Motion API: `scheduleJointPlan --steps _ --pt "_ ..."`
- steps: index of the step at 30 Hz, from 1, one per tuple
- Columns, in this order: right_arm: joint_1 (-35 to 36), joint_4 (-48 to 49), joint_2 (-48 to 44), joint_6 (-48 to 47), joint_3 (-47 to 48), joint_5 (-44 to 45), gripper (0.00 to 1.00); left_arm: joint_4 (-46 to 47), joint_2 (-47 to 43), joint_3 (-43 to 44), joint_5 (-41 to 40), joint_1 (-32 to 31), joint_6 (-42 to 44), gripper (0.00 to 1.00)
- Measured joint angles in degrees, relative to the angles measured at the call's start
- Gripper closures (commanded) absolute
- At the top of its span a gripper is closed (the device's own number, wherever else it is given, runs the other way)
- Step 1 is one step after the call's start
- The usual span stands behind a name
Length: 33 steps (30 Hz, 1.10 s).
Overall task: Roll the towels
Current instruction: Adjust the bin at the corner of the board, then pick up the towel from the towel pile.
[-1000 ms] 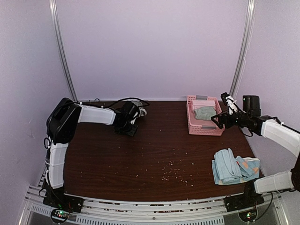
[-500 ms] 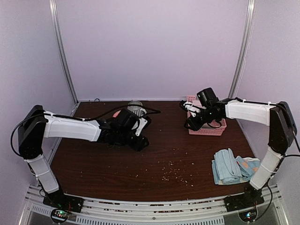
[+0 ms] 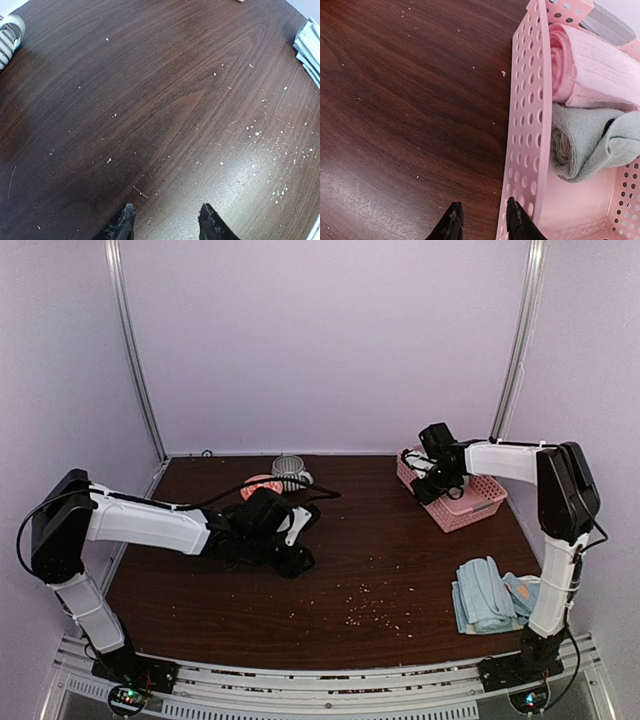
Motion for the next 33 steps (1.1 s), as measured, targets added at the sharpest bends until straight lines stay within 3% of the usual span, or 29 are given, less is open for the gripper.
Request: scheduleJointPlan --steps 7,11,13,19,24,33 --pt "-0.07 -3.23 -3.85 -2.75 1.33 -13.09 0.5 1.11 -1.18 -2.29 -0.04 -0.09 -0.37 0.5" --pt "0.39 -10.14 -14.12 -5.35 1.33 -16.81 0.32 2.62 -4.7 -5.03 0.0 -0.55 -0.61 0.45" --pt "0.26 -14.12 -20.22 -6.93 1.16 -16.28 0.22 3.69 -6.71 -6.32 0.22 -0.83 -0.92 0.35" --pt "-2.97 -25.14 -33.4 -12.02 -11.28 -9.4 0.27 6.05 -9.42 -7.43 0.5 -1.6 -1.49 0.35" --pt "-11.87 -32.37 -35.45 -15.76 -25.62 -3.21 0.32 6.64 -9.35 -7.54 0.46 -2.08 -1.86 0.39" --pt "-17.38 -33.68 -37.92 -17.14 -29.16 -3.45 0.38 6.56 -8.9 -7.69 0.15 -4.98 -4.79 0.41"
